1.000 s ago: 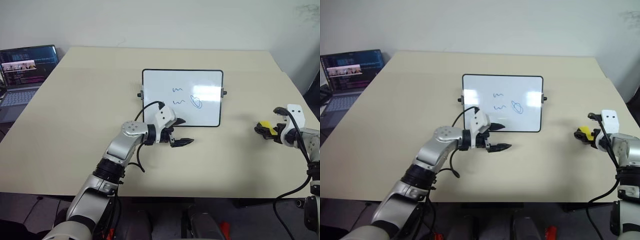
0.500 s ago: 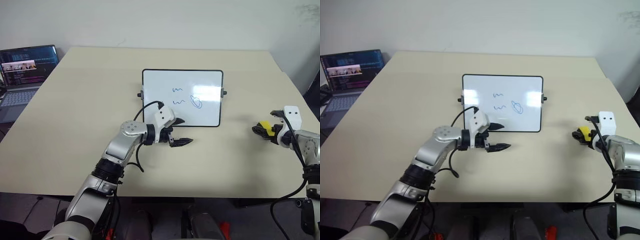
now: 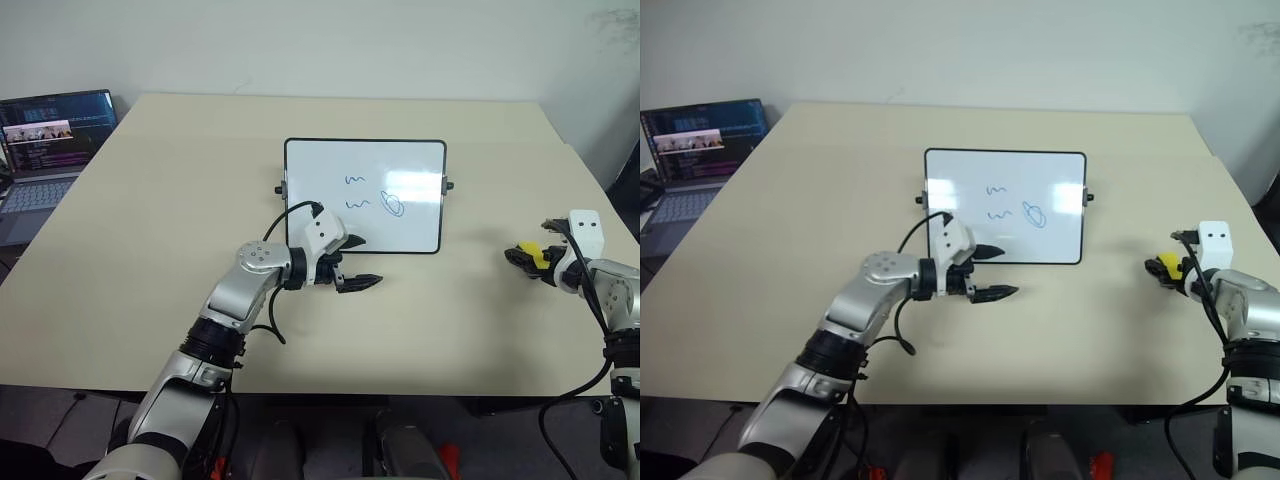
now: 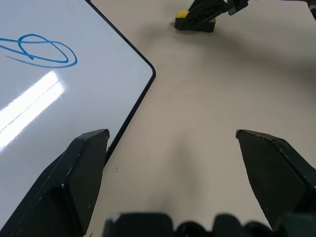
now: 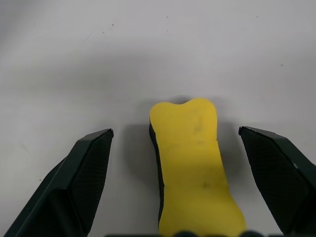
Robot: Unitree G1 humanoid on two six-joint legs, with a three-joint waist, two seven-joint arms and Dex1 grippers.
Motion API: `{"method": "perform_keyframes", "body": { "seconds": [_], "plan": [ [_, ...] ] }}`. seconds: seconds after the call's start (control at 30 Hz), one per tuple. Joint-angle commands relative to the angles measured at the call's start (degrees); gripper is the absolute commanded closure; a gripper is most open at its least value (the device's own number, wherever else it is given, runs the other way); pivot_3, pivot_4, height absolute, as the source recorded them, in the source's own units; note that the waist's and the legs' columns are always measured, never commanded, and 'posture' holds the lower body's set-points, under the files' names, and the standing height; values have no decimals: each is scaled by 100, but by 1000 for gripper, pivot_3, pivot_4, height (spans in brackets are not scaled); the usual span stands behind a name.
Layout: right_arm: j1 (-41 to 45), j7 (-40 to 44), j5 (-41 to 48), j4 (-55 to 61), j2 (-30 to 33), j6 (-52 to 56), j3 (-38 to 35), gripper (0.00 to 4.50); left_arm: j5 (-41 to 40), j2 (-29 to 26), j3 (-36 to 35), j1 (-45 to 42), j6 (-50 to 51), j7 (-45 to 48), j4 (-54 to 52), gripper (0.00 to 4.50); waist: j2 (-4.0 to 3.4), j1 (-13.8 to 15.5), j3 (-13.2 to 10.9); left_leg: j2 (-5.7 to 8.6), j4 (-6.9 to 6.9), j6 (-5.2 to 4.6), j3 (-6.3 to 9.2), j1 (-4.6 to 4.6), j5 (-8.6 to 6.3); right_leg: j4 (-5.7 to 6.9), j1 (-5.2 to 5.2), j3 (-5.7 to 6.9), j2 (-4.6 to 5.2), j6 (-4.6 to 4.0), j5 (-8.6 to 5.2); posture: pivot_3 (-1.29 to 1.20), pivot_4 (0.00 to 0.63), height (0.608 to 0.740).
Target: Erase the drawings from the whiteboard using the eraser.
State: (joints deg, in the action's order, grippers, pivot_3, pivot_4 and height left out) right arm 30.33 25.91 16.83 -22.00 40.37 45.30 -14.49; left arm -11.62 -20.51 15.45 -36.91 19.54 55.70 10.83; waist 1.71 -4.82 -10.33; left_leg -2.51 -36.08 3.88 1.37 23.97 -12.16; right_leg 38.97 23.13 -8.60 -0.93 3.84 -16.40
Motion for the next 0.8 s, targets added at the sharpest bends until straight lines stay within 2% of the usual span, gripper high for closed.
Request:
{"method": "perform_keyframes", "body": {
  "seconds": [0.03,0.33,0.8],
  "plan": [
    [41,-30,-43,52,74,-98,-115,192,-52,-21,-132,-32,-23,5,-276,0,0,0,0,0,0,0,0,0,0,0,0,0,0,0,0,0,150,740],
    [-35,67,5,193,104,-84,-125,192,-67,-2,-128,-38,-17,16,-284,0,0,0,0,0,0,0,0,0,0,0,0,0,0,0,0,0,150,740],
    [-257,-225,-30,310,-27,-518,-250,192,-119,24,-139,-148,0,58,-241,0,0,0,0,0,0,0,0,0,0,0,0,0,0,0,0,0,150,740]
  ]
}}
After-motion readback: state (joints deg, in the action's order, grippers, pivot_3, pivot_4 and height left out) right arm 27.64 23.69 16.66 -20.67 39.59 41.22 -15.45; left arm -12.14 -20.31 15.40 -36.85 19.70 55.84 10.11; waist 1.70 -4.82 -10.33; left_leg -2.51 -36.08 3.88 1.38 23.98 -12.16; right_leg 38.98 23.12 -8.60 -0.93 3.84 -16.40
